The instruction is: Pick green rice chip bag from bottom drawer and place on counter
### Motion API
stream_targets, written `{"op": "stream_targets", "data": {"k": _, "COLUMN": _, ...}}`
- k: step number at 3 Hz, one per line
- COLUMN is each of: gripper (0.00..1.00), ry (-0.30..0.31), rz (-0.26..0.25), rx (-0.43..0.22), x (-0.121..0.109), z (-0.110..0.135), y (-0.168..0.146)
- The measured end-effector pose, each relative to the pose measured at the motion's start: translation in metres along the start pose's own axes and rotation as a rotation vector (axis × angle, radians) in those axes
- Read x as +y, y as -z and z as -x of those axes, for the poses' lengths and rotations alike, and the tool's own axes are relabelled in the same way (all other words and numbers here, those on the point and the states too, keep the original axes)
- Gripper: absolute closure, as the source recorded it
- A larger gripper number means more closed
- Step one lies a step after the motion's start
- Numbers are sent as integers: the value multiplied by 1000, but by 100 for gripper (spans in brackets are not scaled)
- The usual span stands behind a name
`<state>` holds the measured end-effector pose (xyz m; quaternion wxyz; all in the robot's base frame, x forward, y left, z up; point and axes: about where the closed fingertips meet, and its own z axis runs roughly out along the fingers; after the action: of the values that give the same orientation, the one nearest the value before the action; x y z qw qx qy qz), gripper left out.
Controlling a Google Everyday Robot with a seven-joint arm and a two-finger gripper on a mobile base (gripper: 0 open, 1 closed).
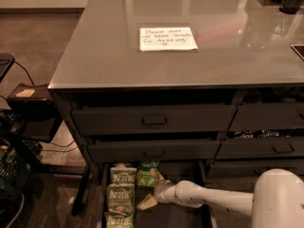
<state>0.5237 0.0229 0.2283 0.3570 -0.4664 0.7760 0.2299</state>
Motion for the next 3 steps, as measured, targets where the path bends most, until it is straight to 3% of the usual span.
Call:
{"op": "stream_targets", "data": {"k": 2, "gripper": 0, "ry": 70, "rz": -75, "rx": -13, "x": -22, "z": 1, "y": -42}}
{"op": "stream_targets", "data": {"k": 3, "gripper": 0, "ry": 68, "rz": -98, "rx": 6, "x": -42, "z": -7, "y": -59}}
